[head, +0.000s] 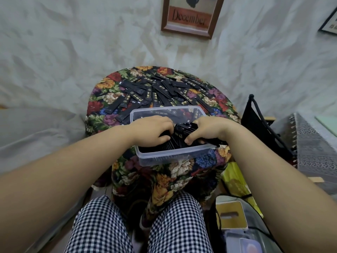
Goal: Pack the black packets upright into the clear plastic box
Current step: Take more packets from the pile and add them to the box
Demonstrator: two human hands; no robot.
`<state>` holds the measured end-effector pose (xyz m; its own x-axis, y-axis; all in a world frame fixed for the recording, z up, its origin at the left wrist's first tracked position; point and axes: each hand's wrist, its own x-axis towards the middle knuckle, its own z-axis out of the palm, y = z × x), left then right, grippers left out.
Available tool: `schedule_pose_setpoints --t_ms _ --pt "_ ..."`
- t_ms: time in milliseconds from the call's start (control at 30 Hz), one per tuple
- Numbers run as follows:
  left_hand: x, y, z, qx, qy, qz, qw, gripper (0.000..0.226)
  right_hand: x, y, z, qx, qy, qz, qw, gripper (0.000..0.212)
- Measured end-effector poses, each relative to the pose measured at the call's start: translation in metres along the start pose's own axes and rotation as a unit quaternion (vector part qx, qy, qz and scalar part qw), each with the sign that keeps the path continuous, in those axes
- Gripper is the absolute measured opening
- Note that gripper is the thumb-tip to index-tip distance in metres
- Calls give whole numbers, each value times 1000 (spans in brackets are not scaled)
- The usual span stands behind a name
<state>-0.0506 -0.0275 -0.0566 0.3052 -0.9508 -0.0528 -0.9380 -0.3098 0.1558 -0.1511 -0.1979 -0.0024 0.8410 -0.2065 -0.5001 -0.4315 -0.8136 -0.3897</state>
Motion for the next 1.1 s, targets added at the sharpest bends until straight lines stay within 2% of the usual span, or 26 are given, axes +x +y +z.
schedule_pose_setpoints --t_ms 100,233,333,400,533,633,733,900,1000,1100 --pt "-2 0 0 -8 22 1 1000 26 1 2 -1 8 -5 -7 1000 20" --pt "-4 3 1 -11 25 -6 1000 34 -2 5 -1 45 -24 -25 998 16" --pt "-4 3 -1 1 13 -3 1000 38 -3 9 -3 87 -21 -35 995 13" --pt "-4 3 -2 16 -3 4 1000 38 -2 12 -5 124 -12 -35 992 21" --pt "-5 3 -3 17 -9 10 1000 34 -2 14 -7 208 3 -35 978 16" --pt "-3 4 -4 27 -10 25 999 34 2 8 -8 258 18 -31 966 21" --pt "-2 5 -5 37 -23 22 999 36 9 -4 -10 322 15 -59 945 16" --pt "-2 4 -6 61 -56 11 997 41 23 -15 -2 368 37 -120 921 5" --pt "0 5 -6 90 -72 13 993 44 30 -10 9 390 50 -121 911 4" --pt "0 6 -7 78 -55 21 995 42 30 -3 12 407 64 -121 903 6"
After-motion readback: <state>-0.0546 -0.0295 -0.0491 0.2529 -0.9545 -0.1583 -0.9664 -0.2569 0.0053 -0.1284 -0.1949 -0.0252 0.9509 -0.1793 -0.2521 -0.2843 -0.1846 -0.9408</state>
